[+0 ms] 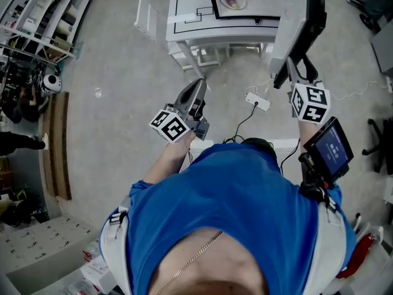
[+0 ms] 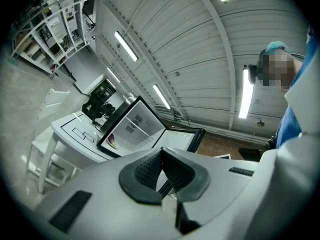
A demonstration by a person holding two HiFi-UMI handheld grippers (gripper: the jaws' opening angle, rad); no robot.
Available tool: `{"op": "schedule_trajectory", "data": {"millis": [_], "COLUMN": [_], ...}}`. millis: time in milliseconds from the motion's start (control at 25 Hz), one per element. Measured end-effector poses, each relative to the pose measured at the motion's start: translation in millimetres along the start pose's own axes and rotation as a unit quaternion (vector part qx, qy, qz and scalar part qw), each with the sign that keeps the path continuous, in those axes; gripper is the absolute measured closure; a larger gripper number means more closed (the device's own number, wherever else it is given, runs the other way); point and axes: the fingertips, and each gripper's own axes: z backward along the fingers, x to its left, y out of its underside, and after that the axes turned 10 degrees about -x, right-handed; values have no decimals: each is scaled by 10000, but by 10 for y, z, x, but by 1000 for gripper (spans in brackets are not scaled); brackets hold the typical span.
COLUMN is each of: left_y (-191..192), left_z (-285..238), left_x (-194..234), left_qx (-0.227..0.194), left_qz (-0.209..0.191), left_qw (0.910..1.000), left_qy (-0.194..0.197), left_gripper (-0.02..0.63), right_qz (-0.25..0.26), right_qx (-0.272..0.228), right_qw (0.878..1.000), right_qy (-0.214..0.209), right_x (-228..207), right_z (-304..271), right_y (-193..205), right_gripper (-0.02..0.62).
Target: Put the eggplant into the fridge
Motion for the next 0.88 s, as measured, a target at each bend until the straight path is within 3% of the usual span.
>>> {"op": "schedule_trajectory", "data": {"millis": [320,560,880], "left_y": [-238,-487,-598], "left_z": [332,490,208], "left_x": [445,386,899], "left_qx": [-111,-279,-344], "left_qz": [6,-66,-192], "left_qw": [9997,9990,9976], "left_qy": [-222,-341,-570], "left_gripper": [598,598,598], "right_qz": [37,112,135], "right_qx": [19,-15,-151], "right_qw": [10000,9997,9974], "right_qy": [16,-211,-690], "right_x": [444,748,1008], "right_z": [-463,-470,-1239], "right_y": [73,-141,-72], "right_gripper": [420,420,422]}}
